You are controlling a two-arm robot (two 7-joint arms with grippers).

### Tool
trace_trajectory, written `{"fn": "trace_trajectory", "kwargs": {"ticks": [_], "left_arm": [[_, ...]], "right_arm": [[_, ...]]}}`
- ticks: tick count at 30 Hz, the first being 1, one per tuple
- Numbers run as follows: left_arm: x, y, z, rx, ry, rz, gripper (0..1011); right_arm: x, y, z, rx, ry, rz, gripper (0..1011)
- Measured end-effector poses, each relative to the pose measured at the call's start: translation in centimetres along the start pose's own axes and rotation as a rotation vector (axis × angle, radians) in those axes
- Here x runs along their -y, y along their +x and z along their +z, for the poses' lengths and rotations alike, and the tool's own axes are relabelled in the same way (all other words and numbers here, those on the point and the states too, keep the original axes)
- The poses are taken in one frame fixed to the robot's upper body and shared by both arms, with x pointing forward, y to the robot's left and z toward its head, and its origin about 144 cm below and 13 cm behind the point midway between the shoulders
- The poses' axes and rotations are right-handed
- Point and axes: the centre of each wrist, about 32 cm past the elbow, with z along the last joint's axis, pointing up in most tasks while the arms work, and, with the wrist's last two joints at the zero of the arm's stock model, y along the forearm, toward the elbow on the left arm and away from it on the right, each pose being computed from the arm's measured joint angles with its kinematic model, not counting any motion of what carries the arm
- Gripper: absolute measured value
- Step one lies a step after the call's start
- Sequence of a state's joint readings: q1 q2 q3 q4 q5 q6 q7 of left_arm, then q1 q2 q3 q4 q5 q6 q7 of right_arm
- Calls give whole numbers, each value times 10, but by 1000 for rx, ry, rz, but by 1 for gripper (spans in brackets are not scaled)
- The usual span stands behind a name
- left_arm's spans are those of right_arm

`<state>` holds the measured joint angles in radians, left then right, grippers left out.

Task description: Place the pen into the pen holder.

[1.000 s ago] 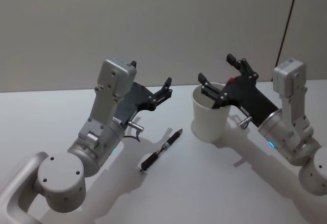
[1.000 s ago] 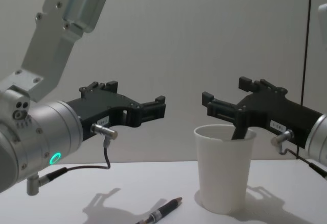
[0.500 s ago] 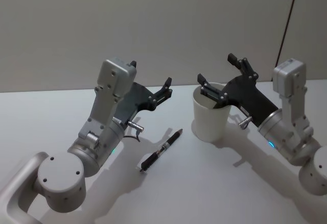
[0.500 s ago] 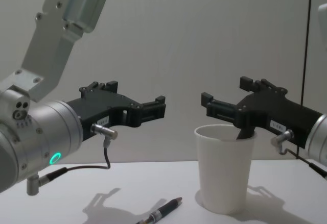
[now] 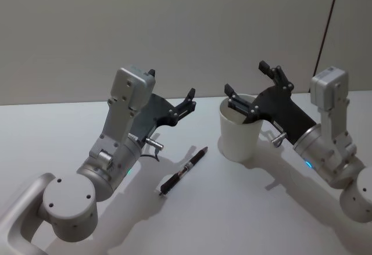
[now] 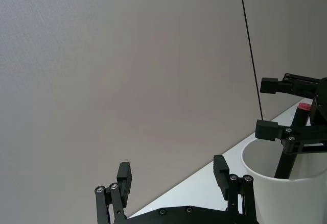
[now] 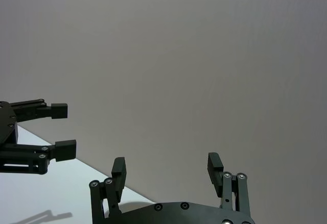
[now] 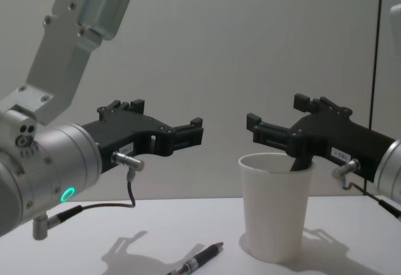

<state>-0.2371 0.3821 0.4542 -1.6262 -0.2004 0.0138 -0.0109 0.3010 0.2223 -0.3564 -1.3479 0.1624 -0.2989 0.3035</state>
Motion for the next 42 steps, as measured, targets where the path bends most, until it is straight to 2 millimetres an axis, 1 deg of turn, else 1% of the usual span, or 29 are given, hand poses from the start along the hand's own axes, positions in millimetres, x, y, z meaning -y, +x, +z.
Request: {"fn": "trace_trajectory", "kwargs": {"ticks": [7,14,15,16,17,18,20,24,27,28,31,38,42], "left_arm": [[0,0,0,0,0,0,1004],[0,0,0,0,0,0,1003],[0,0,0,0,0,0,1003],[0,0,0,0,0,0,1003],[0,0,0,0,0,0,1003],[0,0,0,0,0,0,1003],[0,0,0,0,0,0,1003],[0,0,0,0,0,0,1004],[0,0,0,0,0,0,1003],[0,0,0,0,0,0,1004],[0,0,0,0,0,0,1004],[-3,1,0,4,11,-35,1004],[-8,3,2,1,27,-72,1003]], "right_arm": [[2,1,6,-17,30,6,1001],[14,15,16,-43,73,1,1001],[19,20,18,-45,78,-4,1001],[19,20,18,-45,78,-4,1001],[27,28,21,-49,79,-11,1001],[27,28,21,-49,79,-11,1001],[39,40,23,-53,68,-25,1001],[52,52,24,-50,44,-41,1001],[67,66,23,-49,3,-59,1001],[67,66,23,-49,3,-59,1001],[82,79,24,-41,-38,-77,1001],[98,93,25,-34,-82,-97,1001],[104,98,26,-32,-98,-104,1001]]}}
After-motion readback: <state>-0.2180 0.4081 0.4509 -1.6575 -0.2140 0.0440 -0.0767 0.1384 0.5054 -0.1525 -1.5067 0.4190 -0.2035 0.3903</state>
